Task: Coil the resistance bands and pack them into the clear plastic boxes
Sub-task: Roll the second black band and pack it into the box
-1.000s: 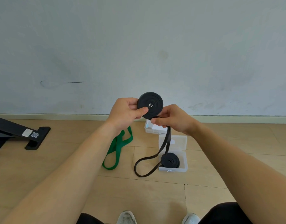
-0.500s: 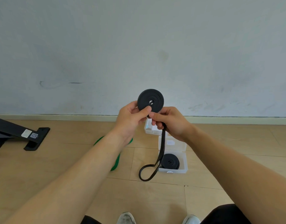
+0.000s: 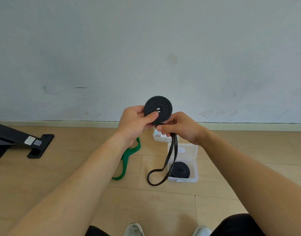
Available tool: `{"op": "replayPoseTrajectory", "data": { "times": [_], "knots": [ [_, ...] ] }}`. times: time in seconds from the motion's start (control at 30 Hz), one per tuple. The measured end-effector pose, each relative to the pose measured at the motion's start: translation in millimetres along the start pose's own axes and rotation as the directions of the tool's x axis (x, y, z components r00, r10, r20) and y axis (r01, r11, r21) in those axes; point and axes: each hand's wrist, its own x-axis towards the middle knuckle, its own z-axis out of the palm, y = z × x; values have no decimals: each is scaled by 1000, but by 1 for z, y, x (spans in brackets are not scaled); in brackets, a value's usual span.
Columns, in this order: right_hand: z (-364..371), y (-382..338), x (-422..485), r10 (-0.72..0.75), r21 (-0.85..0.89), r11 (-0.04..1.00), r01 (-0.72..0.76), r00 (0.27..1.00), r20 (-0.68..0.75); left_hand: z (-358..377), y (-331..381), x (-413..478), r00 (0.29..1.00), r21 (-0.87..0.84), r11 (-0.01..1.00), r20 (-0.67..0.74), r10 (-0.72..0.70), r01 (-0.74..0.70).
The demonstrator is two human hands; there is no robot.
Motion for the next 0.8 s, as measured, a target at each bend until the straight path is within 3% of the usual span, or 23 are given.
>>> {"op": "replayPoseTrajectory", "data": {
  "times": [0.33,0.57,0.67,0.8],
  "knots": [
    [-8,4,-6,-21,-84,996,20,1000,-8,-10,6,3,996,229,973,93,-9,-12],
    [-7,4,-5,-5,-82,997,2,999,-39,-9,7,3,995,356,931,84,57,-83],
    [-4,5,-5,18,20,1000,-17,998,-60,-4,4,1,996,270,959,34,77,-83],
    [6,3,-3,-6,181,983,20,997,-77,14,-10,-3,997,-65,998,-72,16,-21]
  ]
}}
